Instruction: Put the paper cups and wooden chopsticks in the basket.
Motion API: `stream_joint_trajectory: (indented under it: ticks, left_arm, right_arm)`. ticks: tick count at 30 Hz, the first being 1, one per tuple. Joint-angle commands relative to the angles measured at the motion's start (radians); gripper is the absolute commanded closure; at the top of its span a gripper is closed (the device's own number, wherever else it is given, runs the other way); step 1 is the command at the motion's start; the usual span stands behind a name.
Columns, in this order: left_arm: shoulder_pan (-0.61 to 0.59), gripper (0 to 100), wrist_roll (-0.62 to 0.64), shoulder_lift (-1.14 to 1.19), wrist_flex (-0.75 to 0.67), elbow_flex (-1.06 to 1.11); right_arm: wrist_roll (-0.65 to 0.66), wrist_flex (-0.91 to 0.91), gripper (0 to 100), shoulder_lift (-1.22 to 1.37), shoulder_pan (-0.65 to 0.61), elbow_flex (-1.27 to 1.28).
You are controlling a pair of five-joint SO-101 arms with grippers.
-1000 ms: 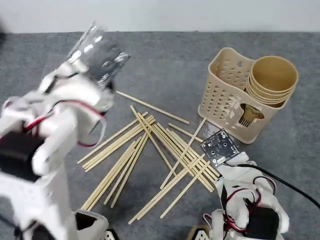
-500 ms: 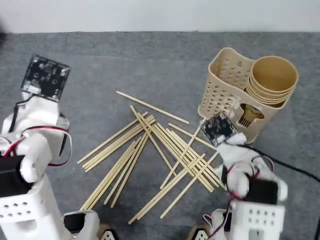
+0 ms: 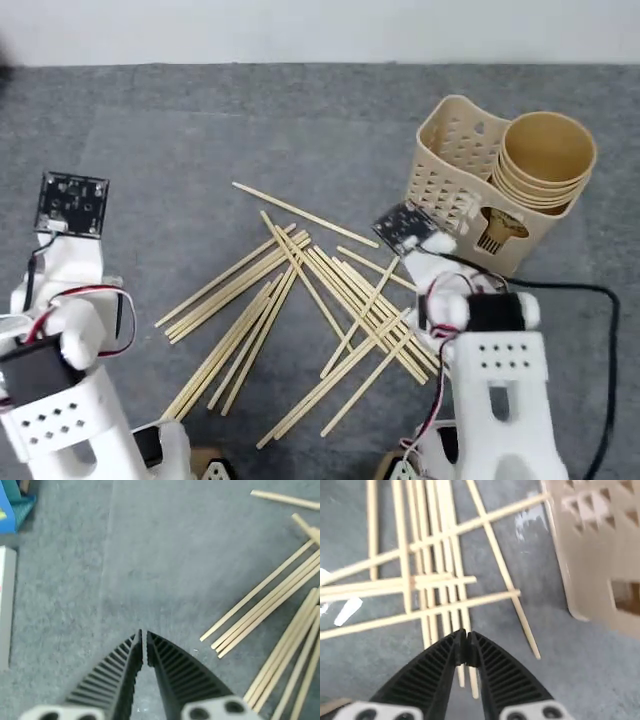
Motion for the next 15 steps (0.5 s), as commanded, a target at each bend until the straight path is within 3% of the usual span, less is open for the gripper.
stream_joint_trajectory:
  ticks: [1, 6, 15]
  left_arm:
    - [-0.026, 98, 0.011, -0.044, -0.084, 0.082]
    - [-0.048, 98, 0.011, -0.084, -0.163, 0.202]
    - [-0.048, 98, 0.009, -0.181, -0.273, 0.418]
  right_arm:
    - [-0.072, 0.015, 92.8, 0.081, -0.079, -0.107]
    - [-0.278, -0.021, 75.6, 0.163, -0.171, -0.121]
    - [-0.313, -0.243, 76.2, 0.263, -0.249, -0.120]
